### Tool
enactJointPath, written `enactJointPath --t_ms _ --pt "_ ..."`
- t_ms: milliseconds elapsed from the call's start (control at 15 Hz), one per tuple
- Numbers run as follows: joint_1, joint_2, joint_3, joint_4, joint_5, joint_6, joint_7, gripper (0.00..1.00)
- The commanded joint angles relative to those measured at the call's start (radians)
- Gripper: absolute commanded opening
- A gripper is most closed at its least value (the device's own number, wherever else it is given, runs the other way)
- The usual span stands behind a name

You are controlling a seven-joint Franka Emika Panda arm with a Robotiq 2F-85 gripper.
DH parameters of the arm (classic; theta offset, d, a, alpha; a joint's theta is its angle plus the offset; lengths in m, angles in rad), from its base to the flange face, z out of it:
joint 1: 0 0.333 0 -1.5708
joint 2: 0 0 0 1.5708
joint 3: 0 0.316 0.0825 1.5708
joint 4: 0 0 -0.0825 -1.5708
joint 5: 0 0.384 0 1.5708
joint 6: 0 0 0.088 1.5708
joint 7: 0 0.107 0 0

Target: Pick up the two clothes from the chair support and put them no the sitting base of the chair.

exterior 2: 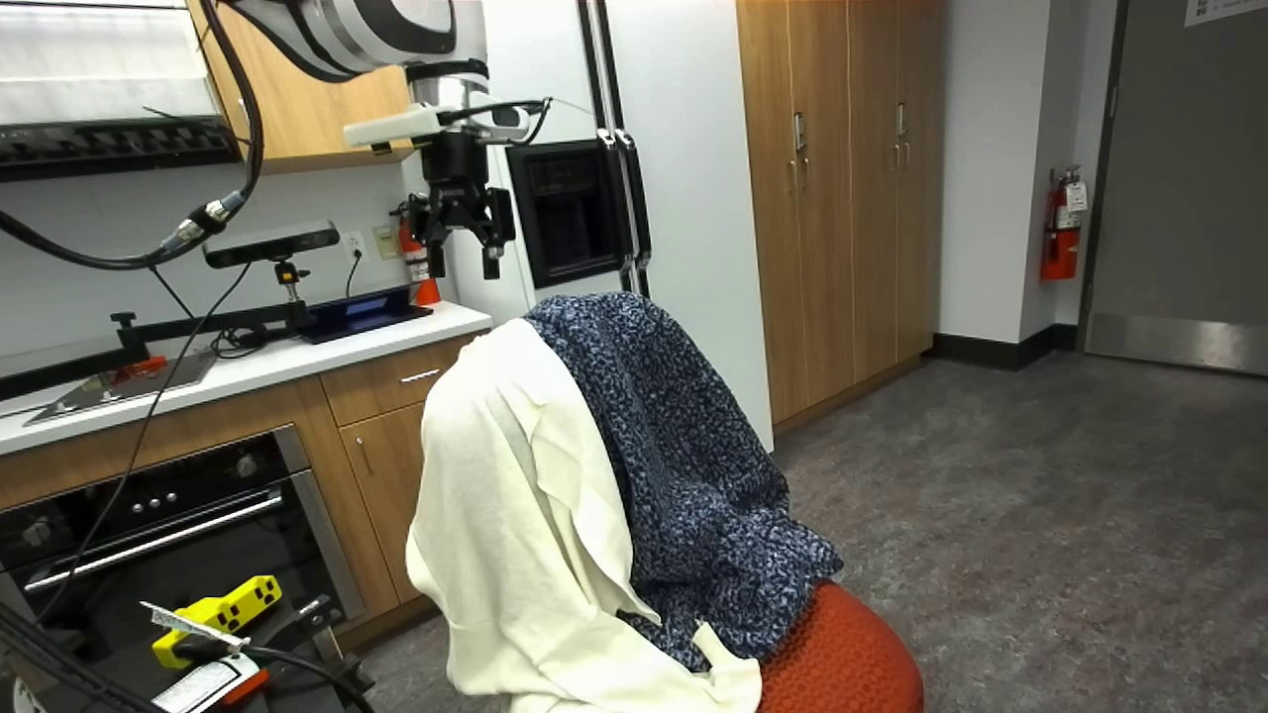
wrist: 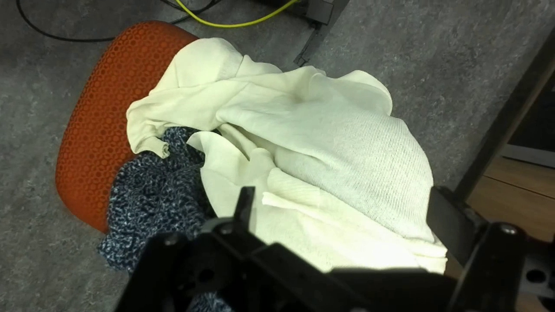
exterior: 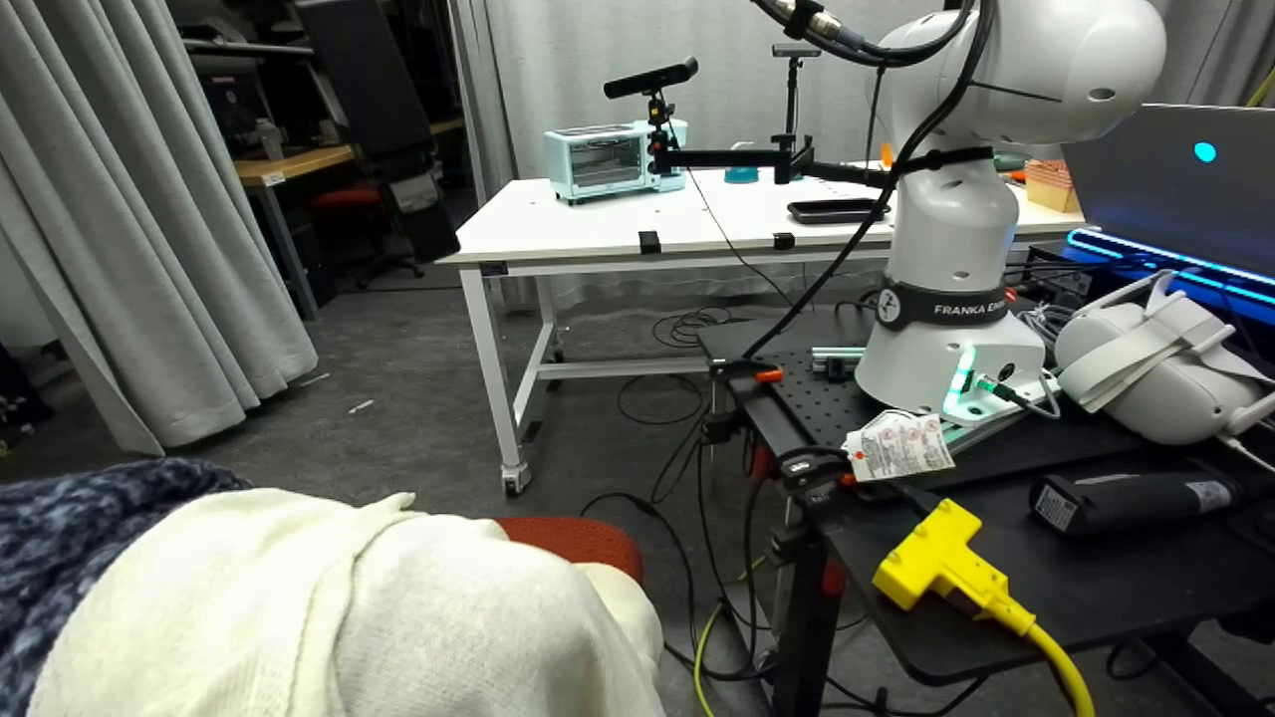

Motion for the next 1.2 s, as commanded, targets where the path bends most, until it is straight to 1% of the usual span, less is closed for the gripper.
enactJointPath --t_ms 0,467,733,1133 --pt "0.02 0.064 0.015 0.012 0.003 0.053 -0.012 1.0" --pt "0.06 0.187 0.054 0.054 0.0 0.137 -0.007 1.0" --pt "0.082 0.248 0.067 0.102 -0.02 0.148 -0.015 1.0" --pt "0.095 0.323 0.062 0.187 -0.076 0.151 -0.026 1.0"
